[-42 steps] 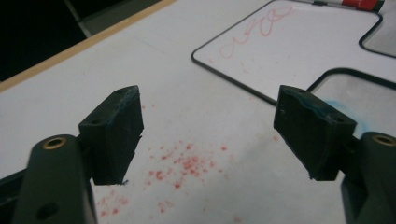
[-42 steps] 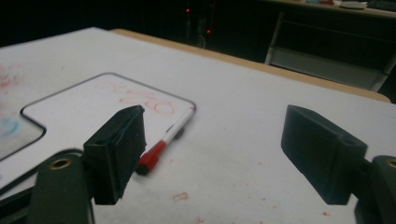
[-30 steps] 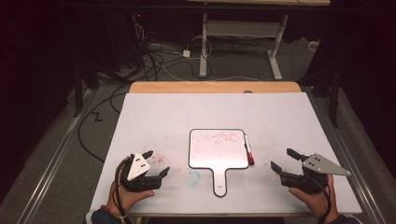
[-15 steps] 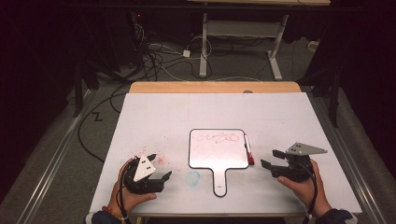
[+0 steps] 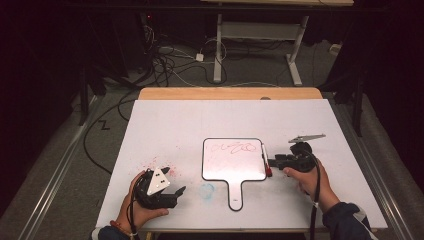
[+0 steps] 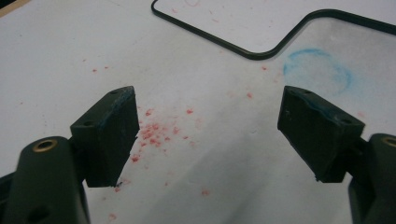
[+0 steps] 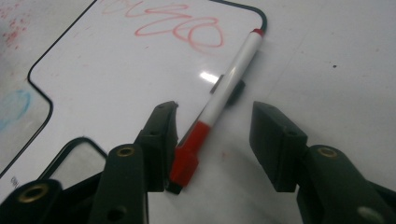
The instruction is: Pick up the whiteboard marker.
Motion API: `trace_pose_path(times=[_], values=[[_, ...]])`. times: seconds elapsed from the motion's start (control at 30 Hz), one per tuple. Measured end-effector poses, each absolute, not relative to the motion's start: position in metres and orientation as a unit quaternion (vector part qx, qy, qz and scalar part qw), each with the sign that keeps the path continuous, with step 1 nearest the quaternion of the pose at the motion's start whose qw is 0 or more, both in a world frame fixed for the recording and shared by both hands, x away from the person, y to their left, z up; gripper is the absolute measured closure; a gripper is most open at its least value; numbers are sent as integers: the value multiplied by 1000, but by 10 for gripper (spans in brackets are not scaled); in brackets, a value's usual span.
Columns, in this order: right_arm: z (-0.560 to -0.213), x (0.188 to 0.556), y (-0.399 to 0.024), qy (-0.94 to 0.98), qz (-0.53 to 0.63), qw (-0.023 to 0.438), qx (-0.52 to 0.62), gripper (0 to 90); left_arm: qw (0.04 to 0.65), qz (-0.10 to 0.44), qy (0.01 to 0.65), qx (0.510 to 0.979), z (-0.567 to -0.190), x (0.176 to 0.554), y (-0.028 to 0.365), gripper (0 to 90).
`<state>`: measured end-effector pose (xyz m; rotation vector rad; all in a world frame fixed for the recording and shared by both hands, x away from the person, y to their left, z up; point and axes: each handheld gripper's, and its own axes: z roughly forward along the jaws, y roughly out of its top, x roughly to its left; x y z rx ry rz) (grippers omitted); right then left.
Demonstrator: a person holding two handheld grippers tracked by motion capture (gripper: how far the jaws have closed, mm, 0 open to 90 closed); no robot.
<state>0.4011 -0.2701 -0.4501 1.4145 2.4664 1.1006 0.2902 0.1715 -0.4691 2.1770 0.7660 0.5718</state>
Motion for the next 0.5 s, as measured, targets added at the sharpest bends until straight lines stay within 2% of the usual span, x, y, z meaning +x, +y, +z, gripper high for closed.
trace_pose_path(times=[0.2,0.23,0.33,0.37,0.5], values=[[-458,409,-264,814,343,22,469,559,370,220,293,854,-470,290,170,199],[-460,411,-264,812,343,19,471,596,369,220,293,854,-470,290,170,201],[-460,412,-264,812,344,21,471,634,367,219,293,855,-470,290,169,204],[-460,411,-264,814,345,17,468,700,367,219,293,855,-470,290,169,204],[-461,410,-261,820,343,20,457,756,366,216,292,857,-470,291,168,206]])
